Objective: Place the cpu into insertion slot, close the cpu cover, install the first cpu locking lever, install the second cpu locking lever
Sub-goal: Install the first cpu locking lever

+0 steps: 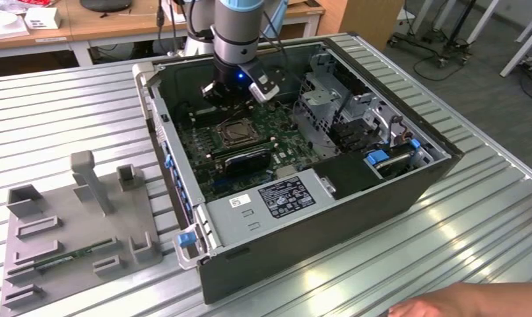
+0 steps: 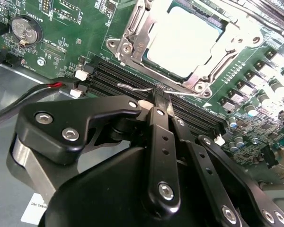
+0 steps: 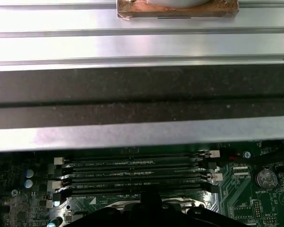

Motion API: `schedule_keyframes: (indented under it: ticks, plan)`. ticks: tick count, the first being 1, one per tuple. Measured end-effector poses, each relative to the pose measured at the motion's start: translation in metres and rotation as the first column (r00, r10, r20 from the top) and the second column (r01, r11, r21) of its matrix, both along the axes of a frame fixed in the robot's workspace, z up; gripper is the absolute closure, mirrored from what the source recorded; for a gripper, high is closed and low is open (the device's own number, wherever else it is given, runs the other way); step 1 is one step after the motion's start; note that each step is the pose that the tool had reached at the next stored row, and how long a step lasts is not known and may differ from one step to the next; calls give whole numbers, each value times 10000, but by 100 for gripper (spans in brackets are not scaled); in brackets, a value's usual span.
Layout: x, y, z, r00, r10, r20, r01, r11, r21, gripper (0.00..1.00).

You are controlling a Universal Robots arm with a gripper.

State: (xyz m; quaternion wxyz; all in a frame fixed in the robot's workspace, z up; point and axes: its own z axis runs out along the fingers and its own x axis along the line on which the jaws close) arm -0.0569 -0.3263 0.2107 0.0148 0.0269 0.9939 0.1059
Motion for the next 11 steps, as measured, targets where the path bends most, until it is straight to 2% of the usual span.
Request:
schedule_keyframes:
  ticks: [11]
  plan:
    - [43, 11, -10, 10000, -1, -1, 1, 10000, -2, 89]
